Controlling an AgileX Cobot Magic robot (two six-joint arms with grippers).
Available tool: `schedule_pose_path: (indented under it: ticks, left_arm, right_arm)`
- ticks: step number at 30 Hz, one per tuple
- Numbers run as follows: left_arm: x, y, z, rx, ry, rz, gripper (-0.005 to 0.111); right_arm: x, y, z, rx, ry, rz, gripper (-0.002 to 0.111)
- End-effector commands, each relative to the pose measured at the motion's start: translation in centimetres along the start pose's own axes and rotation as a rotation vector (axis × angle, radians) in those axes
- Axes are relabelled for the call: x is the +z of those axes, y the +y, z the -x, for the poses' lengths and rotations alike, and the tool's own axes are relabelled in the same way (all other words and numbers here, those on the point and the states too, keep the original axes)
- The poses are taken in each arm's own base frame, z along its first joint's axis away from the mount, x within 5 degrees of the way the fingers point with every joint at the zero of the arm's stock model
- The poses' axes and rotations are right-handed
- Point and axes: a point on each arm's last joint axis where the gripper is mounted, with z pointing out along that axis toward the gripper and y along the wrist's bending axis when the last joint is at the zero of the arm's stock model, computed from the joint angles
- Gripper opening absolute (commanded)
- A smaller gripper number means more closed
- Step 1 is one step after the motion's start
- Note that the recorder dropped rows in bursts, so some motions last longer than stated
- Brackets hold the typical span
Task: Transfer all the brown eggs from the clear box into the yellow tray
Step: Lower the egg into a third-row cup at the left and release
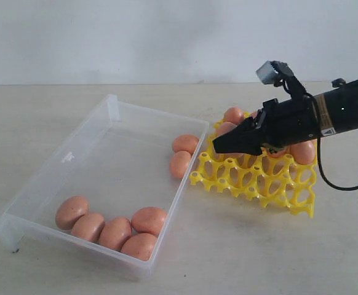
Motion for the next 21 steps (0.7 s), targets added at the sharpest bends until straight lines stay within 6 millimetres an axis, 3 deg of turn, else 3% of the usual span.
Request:
schedule_pose_path:
  ticks: [1,7,12,16,21]
  left_arm:
    - [0.0,0.0,0.1,-0.009,-0.004,-0.004,-0.004]
    - [0.0,0.0,0.1,-0.009,-0.004,-0.004,-0.004]
    - [0.0,0.0,0.1,-0.009,-0.004,-0.004,-0.004]
    - [0.0,0.0,0.1,-0.009,-0.004,-0.004,-0.004]
    - [0.0,0.0,0.1,-0.009,-0.004,-0.004,-0.004]
  right_arm:
    - [1.1,-0.1,0.4,-0.119,-0.003,-0.102,0.000]
    - [2.0,-0.3,1.6,-0.318,-0.080,-0.240,0.000]
    - [2.6,-1.0,1.4,-0.269,-0.124,-0.257,0.000]
    - [4.0,-1.4,0.4,-0.245,-0.130,-0.164,0.000]
    - [4.2,-1.5,0.1,-0.305,-0.115,-0.162,0.000]
